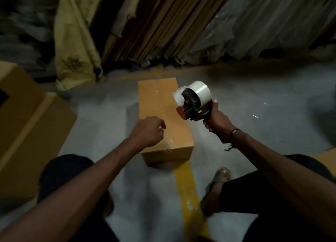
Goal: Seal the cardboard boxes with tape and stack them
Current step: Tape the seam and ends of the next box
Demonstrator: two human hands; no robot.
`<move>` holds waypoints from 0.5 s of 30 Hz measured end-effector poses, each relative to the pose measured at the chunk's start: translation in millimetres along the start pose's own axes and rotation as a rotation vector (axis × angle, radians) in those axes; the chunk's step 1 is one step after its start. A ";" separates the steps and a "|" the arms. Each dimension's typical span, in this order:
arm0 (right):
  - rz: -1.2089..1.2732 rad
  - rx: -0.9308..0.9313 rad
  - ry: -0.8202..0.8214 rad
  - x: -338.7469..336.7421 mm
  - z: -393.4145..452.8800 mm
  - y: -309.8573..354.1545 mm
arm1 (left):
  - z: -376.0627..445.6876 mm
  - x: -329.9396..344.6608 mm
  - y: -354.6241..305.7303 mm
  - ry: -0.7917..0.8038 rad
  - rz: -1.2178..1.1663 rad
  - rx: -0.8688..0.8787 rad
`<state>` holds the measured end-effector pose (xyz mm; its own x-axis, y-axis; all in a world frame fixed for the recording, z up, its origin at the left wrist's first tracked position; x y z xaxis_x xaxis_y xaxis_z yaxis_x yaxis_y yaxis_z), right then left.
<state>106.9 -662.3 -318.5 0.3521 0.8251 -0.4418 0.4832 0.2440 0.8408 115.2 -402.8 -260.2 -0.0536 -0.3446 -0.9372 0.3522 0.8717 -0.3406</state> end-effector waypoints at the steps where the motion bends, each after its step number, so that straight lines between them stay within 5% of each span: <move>1: 0.044 -0.008 0.071 5.5 -19.6 6.7 | -13.3 -10.6 9.6 -0.010 -0.115 -0.100; 9: 0.182 -0.059 0.289 33.6 -119.0 35.7 | -78.3 10.2 46.3 0.076 -1.123 -0.942; 15: 0.190 -0.075 0.380 58.0 -135.5 49.0 | -96.0 21.6 15.4 0.205 -1.650 -1.073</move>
<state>42.4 -533.4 -260.5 0.1019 0.9846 -0.1418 0.3740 0.0942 0.9226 29.8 -363.4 -292.8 0.2030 -0.9273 0.3144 -0.7493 -0.3539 -0.5598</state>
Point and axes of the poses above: each hand's wrist, its own z-axis towards the middle knuckle, its own x-axis out of the palm, y = z × x, the point moved 10 cm from there along z, towards the middle knuckle, and after that the axes turned 14 degrees about -y, right-handed, at the moved point
